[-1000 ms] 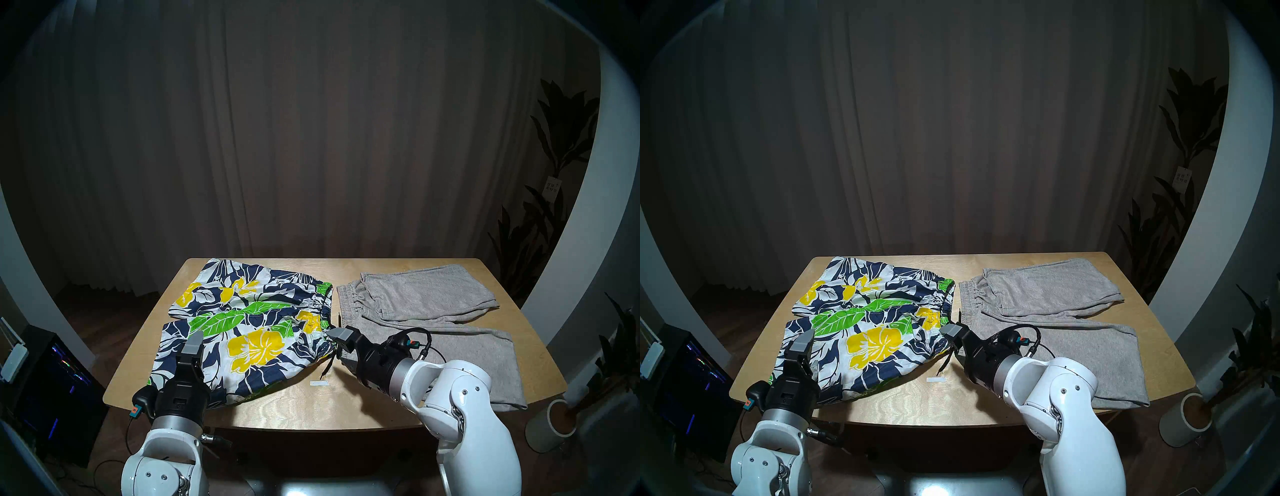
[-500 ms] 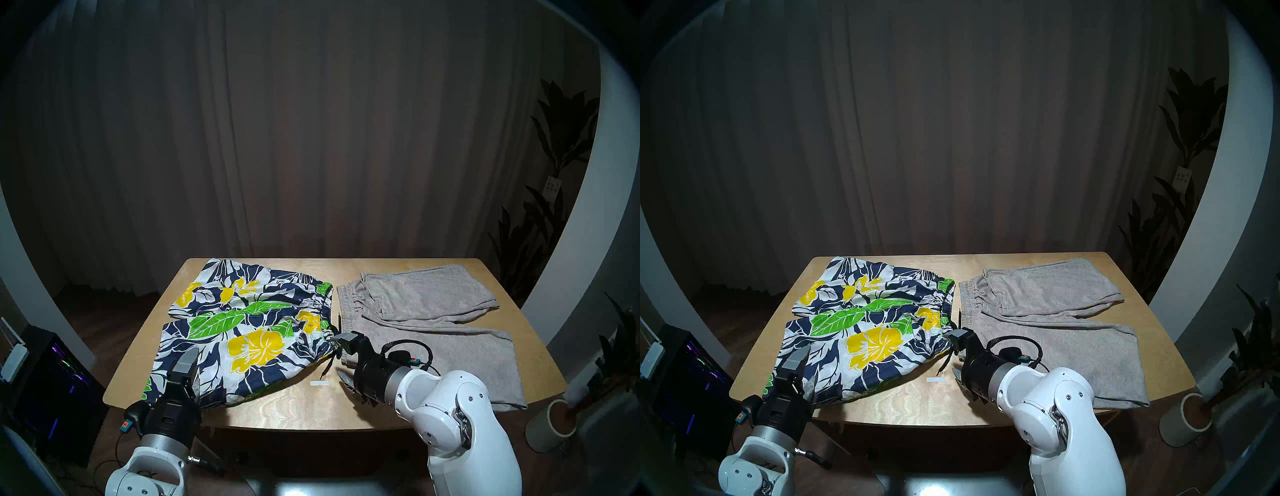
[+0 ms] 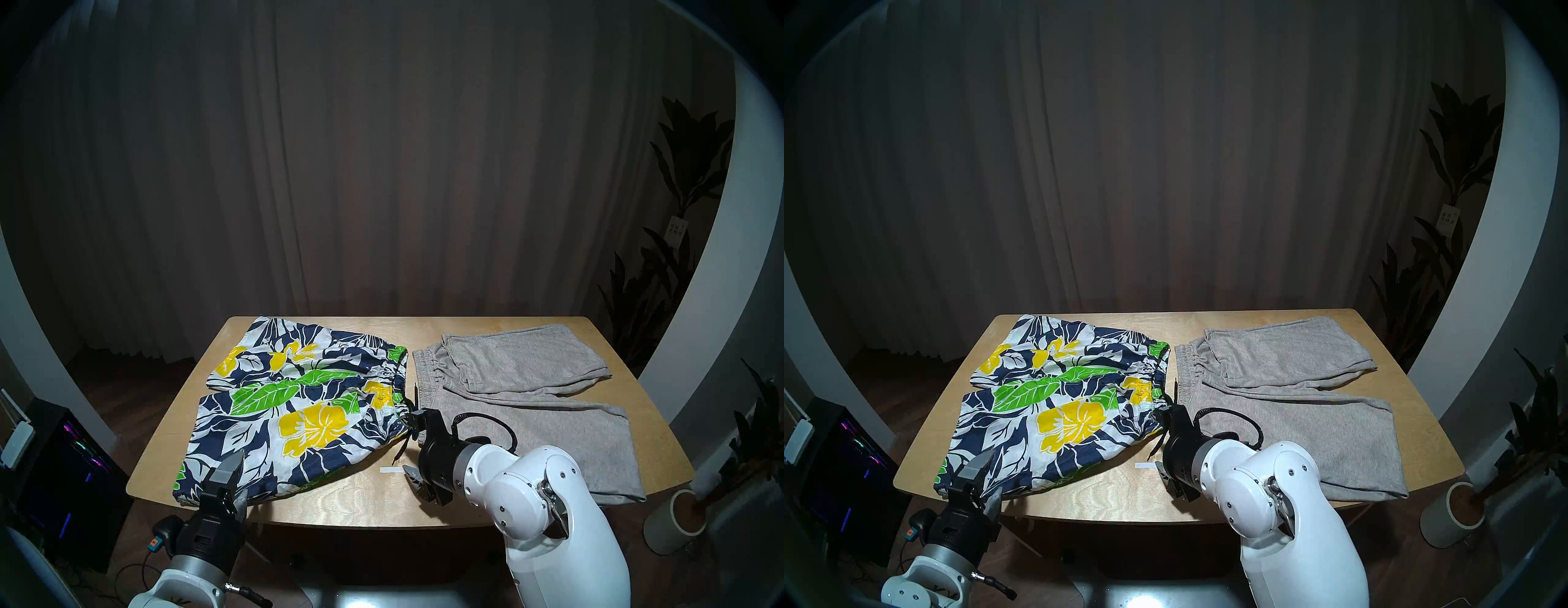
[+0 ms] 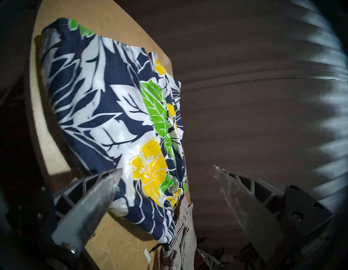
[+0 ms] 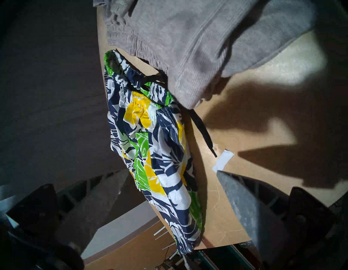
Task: Fold pants twice and stack them
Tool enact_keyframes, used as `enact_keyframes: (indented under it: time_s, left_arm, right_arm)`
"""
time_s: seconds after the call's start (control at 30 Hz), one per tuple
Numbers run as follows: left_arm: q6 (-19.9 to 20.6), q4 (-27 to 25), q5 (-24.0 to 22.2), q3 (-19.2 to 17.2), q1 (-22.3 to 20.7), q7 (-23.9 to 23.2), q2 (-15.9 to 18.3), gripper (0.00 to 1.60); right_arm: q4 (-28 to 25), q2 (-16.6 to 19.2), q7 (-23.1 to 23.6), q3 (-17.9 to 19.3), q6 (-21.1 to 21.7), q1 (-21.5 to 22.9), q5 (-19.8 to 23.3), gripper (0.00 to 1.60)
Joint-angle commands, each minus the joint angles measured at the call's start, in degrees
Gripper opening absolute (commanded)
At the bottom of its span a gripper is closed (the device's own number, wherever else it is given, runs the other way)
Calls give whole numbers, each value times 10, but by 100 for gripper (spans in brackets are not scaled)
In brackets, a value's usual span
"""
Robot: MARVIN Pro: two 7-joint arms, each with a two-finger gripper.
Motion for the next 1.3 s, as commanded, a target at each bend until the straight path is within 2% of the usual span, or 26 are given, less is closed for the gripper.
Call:
enact_keyframes:
  time_s: [0.0, 0.03, 0.1, 0.13, 0.27, 0.33, 0.4, 0.5, 0.63, 0.73, 0.9, 1.13, 1.27]
  left_arm:
    - [-7, -4, -7, 4, 6, 2, -13, 160]
    - [-8, -4, -6, 5, 6, 3, -15, 160]
    - [-14, -4, -3, 8, 1, 6, -20, 160]
    - [-15, -4, -3, 8, -1, 9, -20, 160]
    - [-23, -7, -1, 10, -10, 24, -22, 160]
    - [-27, -6, 1, 11, -17, 54, -23, 160]
    - [-30, -7, 3, 12, -19, 66, -23, 160]
    - [-41, -3, -8, 5, -33, 117, -35, 160]
    - [-45, -9, -6, 3, -35, 137, -35, 160]
    - [-53, -10, -6, 2, -39, 145, -40, 160]
    - [-53, -11, -12, -1, -43, 117, -40, 160]
    - [-48, -17, -12, 1, -41, 127, -35, 160]
    - [-57, -12, -1, 4, -55, 152, -36, 160]
  right_arm:
    - [-1, 5, -19, -23, -58, 34, 3, 160]
    - [-1, 9, -24, -32, -81, 38, 2, 160]
    - [2, 9, -28, -35, -89, 42, -1, 160]
    - [2, 13, -30, -44, -111, 46, -4, 160]
    - [7, 20, -37, -62, -150, 55, -10, 160]
    - [13, 25, -40, -75, -175, 61, -17, 160]
    - [14, 26, -39, -77, -180, 62, -18, 160]
    - [19, 27, -42, -82, -187, 66, -21, 160]
    - [22, 28, -44, -86, -192, 69, -22, 160]
    - [25, 28, -45, -88, -197, 72, -20, 160]
    - [29, 29, -41, -90, -196, 74, -21, 160]
    - [34, 29, -40, -94, -201, 79, -20, 160]
    - [36, 30, -44, -99, -203, 83, -19, 160]
